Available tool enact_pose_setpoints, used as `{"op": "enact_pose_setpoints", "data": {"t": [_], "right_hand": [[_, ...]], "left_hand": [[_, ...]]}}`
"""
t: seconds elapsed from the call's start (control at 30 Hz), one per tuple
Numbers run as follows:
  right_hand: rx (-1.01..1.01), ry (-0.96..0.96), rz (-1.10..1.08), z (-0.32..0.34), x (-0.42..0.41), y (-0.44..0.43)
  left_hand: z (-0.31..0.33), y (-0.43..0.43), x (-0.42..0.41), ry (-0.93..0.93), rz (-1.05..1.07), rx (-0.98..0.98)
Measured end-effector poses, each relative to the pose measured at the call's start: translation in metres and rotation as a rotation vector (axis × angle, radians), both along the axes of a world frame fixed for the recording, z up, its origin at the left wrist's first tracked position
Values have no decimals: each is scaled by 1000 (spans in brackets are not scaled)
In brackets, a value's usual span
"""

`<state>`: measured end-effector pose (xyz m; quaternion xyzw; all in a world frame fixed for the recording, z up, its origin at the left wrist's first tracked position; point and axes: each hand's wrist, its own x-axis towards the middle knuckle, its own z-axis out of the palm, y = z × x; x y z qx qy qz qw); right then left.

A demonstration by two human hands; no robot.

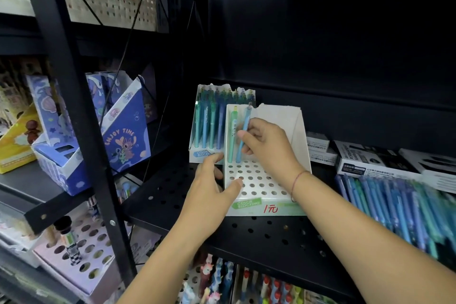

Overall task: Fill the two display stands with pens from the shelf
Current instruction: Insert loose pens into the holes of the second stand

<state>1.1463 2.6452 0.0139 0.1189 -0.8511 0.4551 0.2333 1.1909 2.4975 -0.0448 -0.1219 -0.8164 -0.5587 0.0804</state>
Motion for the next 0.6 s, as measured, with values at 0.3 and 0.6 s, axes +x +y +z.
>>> {"op": "enact_pose_setpoints", "data": {"t": [0.3, 0.6], "right_hand": [[9, -157, -43, 4, 9, -1], [316, -405, -380, 60, 74, 123]], "left_hand": [[-1, 2, -2, -15, -18, 20], [-5, 1, -6, -23, -10, 19]]}}
